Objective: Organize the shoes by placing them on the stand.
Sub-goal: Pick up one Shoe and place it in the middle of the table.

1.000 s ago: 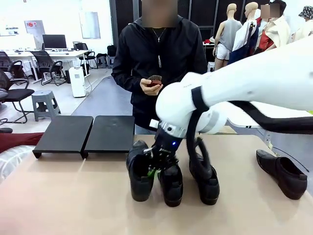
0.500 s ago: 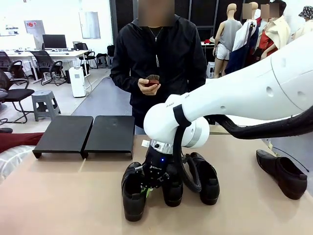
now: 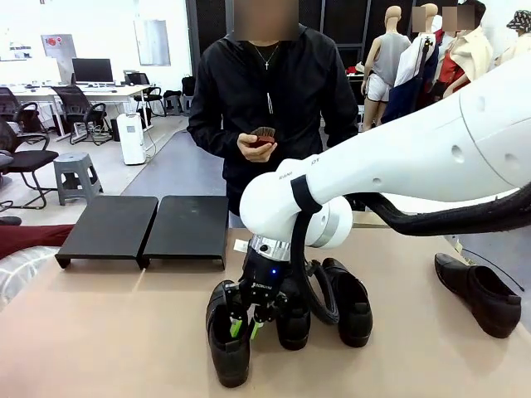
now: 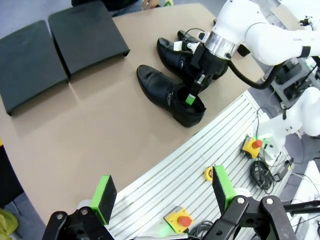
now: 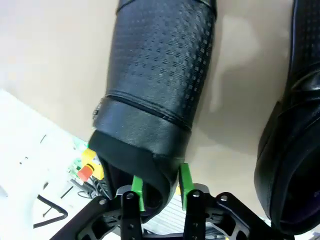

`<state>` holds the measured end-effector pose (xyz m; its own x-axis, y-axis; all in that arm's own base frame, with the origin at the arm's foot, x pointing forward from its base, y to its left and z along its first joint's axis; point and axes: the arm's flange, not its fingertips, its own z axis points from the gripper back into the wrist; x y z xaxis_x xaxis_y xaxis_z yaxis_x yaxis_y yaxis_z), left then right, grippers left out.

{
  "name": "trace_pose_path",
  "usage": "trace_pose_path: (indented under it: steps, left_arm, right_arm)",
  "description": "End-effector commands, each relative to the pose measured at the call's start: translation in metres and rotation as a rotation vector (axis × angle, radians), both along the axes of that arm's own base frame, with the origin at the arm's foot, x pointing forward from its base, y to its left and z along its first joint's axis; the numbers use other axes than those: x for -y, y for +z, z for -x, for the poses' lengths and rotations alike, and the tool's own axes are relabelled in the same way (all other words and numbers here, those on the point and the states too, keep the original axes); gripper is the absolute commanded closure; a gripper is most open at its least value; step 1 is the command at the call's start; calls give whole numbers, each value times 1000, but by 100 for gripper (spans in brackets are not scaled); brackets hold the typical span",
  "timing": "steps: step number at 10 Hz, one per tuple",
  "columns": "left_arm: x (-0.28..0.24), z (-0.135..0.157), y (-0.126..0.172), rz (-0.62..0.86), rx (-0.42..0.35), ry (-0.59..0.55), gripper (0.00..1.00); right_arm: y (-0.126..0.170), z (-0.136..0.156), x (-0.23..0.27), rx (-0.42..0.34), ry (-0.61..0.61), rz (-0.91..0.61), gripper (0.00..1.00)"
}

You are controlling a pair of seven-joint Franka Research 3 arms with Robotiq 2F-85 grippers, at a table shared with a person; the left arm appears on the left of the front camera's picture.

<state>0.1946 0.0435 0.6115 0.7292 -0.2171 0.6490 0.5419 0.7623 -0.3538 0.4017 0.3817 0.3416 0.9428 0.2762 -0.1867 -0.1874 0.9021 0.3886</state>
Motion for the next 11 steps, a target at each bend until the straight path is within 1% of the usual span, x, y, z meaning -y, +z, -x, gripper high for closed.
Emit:
trace_pose_path:
  steps: [1,3,4,5,6,7,8,9,10,11]
  left_arm:
    - [1,0,-2,11,11,-16,0]
    - [1,0,-2,11,11,-16,0]
    - [1,0,-2,11,11,-16,0]
    - [1,0,-2,11,11,-16,0]
    - [1,0,-2,11,11,-16,0]
    - [1,0,-2,11,11,-16,0]
    - [1,0,-2,11,11,-16,0]
    - [1,0,-2,11,11,-16,0]
    - [1,0,-2,11,11,-16,0]
    - [1,0,-2,11,11,-16,0]
  right_arm:
    - [22,5,9,30,15,-60,0]
    - [37,6,18,77,16,-53,0]
    - [50,4,28,106,35,-62,0]
    - [65,3,41,162,47,-49,0]
    - [78,3,52,191,82,-13,0]
    - [83,4,49,199,101,-7,0]
    - [80,8,29,177,143,-27,0]
    - [69,19,-10,168,231,-33,0]
    - [58,30,-40,133,301,-19,0]
    - [50,41,-61,133,360,3,0]
